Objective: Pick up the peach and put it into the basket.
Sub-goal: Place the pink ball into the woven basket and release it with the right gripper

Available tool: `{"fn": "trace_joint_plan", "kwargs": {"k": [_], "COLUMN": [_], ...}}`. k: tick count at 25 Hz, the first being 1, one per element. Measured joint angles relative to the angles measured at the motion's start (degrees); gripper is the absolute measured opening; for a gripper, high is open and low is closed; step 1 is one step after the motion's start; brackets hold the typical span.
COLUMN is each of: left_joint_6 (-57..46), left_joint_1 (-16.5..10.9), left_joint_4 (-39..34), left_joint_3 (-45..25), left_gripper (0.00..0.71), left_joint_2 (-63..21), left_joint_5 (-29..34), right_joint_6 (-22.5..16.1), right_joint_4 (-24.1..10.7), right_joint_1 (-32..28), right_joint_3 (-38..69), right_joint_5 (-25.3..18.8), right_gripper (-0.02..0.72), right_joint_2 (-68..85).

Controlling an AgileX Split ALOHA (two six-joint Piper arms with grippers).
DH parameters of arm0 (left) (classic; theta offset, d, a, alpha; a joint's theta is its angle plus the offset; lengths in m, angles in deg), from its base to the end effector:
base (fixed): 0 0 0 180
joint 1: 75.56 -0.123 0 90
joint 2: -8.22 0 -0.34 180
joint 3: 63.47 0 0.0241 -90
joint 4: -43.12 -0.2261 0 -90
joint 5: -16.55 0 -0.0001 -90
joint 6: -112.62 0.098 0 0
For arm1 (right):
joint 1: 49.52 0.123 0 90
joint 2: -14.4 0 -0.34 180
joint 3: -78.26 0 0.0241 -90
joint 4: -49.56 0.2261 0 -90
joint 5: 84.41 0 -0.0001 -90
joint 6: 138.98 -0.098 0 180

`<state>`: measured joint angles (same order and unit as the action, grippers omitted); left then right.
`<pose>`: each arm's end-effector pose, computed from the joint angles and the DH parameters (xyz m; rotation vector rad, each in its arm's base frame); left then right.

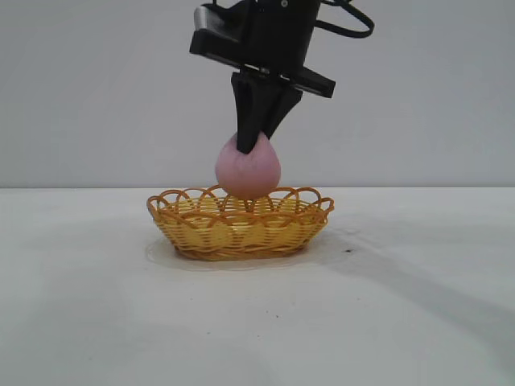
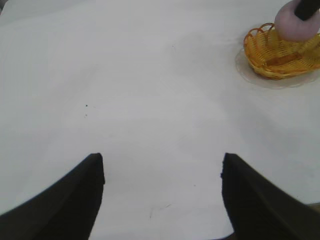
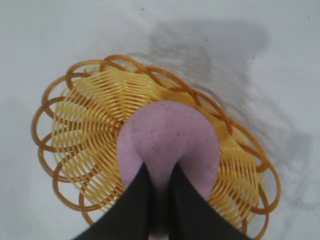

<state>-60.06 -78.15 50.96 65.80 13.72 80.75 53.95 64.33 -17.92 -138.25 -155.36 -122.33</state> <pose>-0.0793 -0.0156 0.2523 0.0979 2.0921 -0.0608 0.4048 0.2768 0.2458 -1.0461 2.8153 0.4101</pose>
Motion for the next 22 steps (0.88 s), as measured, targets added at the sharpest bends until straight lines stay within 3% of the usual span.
{"fn": "trace_joint_plan", "kwargs": {"k": [8,14,19,22], "left_joint_6": [-0.10,-0.10,-0.10,-0.10], "left_joint_1": [0.00,0.00,0.00,0.00], "left_joint_4": [0.00,0.00,0.00,0.00], "left_joint_3": [0.00,0.00,0.00,0.00], "left_gripper": [0.478,0.478,0.478,0.478], "left_joint_2": [-0.03,-0.03,-0.03,-0.03], "left_joint_5": [0.00,0.00,0.00,0.00], "right_joint_6": [-0.43,-0.77,-2.82,-3.65], "right_joint_4": [1.34,0.36,-8.25,-11.08], "right_joint_1": [0.00,0.00,-0.25,-2.09], "right_joint_3": [0.00,0.00,0.00,0.00], "right_joint_5": [0.21,0.21,0.21,0.21], "right_gripper": [0.417,0.418,0.418,0.418], "right_joint_2": [-0.68,-0.68,-0.09,0.85]}}
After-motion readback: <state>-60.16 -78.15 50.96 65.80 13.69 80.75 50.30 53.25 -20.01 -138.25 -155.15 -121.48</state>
